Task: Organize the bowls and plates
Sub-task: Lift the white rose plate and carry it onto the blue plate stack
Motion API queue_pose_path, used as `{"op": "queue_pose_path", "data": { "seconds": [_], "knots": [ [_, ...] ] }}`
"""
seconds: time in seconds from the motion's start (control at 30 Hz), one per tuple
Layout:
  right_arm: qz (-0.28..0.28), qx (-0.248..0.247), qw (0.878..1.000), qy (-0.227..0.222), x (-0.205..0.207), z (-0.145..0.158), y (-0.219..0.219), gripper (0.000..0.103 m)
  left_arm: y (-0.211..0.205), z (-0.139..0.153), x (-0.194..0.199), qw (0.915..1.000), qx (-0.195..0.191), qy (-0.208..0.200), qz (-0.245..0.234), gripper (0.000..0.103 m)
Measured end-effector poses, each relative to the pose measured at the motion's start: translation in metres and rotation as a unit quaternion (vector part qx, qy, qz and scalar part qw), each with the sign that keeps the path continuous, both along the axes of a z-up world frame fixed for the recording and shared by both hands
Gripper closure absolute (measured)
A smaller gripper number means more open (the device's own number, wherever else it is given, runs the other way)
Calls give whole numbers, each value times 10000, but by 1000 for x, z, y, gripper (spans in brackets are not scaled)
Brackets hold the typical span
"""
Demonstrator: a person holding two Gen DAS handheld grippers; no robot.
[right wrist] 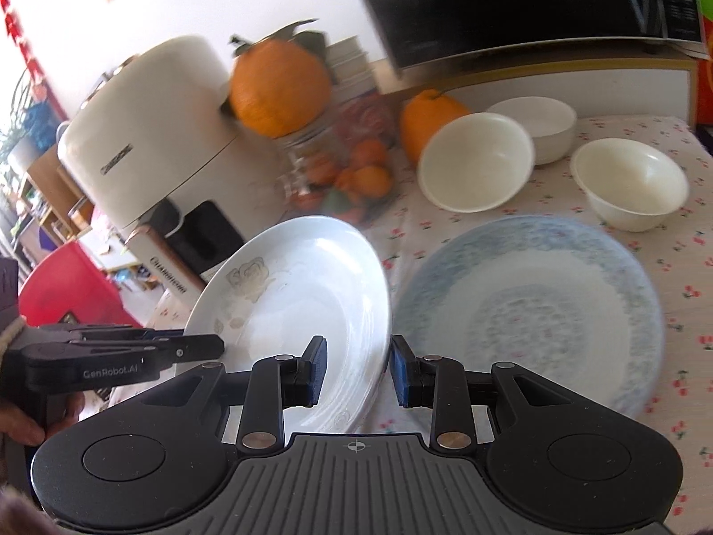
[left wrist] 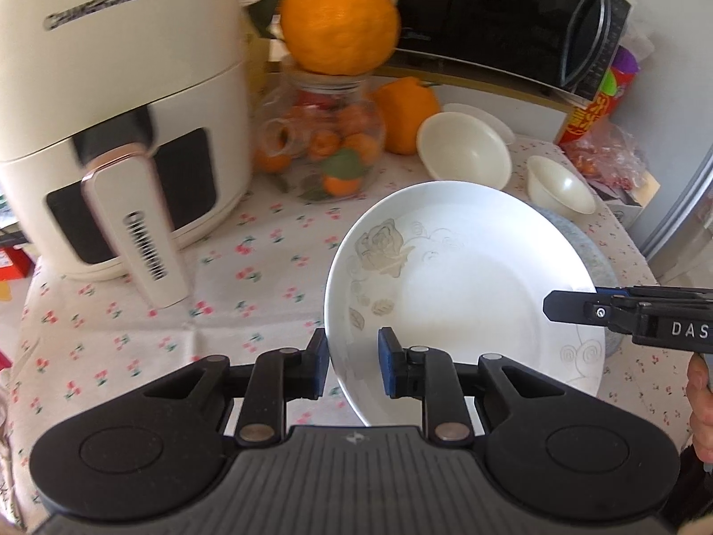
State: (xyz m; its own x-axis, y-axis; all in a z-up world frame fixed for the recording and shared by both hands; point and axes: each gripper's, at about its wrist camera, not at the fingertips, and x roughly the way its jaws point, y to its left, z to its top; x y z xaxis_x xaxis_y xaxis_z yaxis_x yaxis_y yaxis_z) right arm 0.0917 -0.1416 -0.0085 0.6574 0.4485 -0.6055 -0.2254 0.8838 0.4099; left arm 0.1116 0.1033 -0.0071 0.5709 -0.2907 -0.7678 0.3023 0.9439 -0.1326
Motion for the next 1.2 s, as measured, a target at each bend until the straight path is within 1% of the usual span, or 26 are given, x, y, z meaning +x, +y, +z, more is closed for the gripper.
{"op": "queue_pose_path", "data": {
  "seconds": [0.47,0.7,0.93,1.2],
  "knots": [
    [-831,134,9964,118,6,2,-76,73,-71,-7,10,9987,-24,48,-504,82],
    [-1032,103,9944,194,6,-1,-95,73,-93,-11,13,9986,38,66,-515,82],
    [-1151,-8,9926,375,13,-10,-103,73,-113,-16,13,9989,278,-62,-363,82],
    [-1324,-214,9890,632,20,-19,-106,73,-132,-23,12,9969,683,-224,-319,82]
  ]
}}
